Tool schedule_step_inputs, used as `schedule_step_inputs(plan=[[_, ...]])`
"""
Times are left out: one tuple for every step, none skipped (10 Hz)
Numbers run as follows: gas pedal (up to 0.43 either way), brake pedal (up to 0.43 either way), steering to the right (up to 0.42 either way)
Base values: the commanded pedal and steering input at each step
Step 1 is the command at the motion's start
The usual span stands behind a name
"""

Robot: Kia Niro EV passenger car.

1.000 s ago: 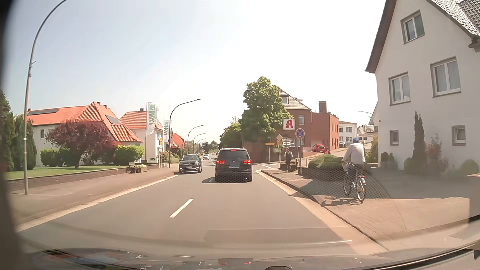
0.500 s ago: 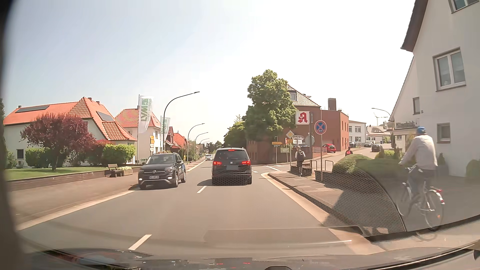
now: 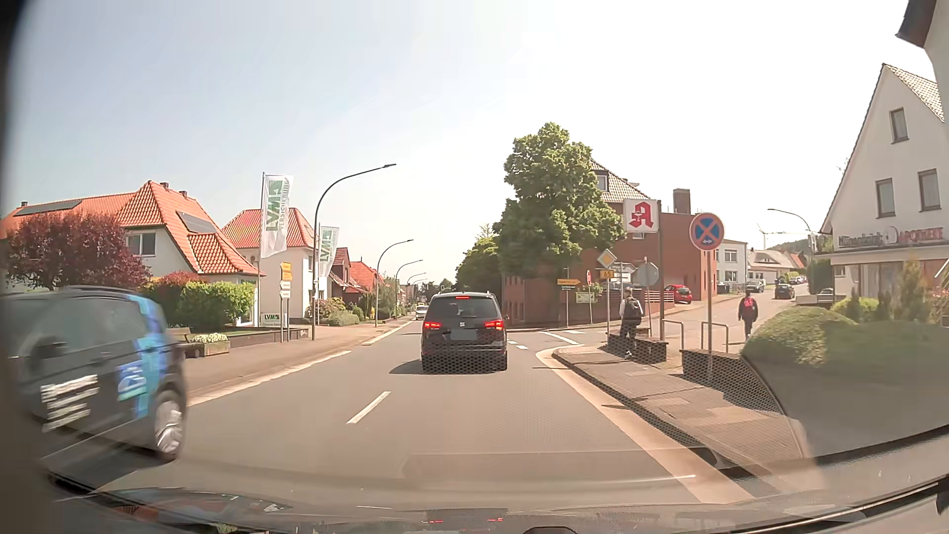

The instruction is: Follow the waypoints while adhering to traffic rules and regulations

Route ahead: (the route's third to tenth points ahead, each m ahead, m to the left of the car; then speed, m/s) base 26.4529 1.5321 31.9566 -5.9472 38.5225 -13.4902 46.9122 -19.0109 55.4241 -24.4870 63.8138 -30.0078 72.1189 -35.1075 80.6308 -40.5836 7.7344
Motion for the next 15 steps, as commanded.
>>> schedule_step_inputs(plan=[[0.0,0.171,-0.032],[0.0,0.165,-0.033],[0.0,0.146,-0.033],[0.0,0.11,-0.033],[0.0,0.049,-0.033],[0.0,0.0,-0.033],[0.0,0.0,-0.033],[0.0,0.0,-0.033],[0.0,0.0,-0.033],[0.0,0.0,-0.033],[0.067,0.0,-0.03],[0.098,0.0,-0.026],[0.118,0.0,-0.017],[0.15,0.0,-0.014],[0.157,0.0,-0.013]])
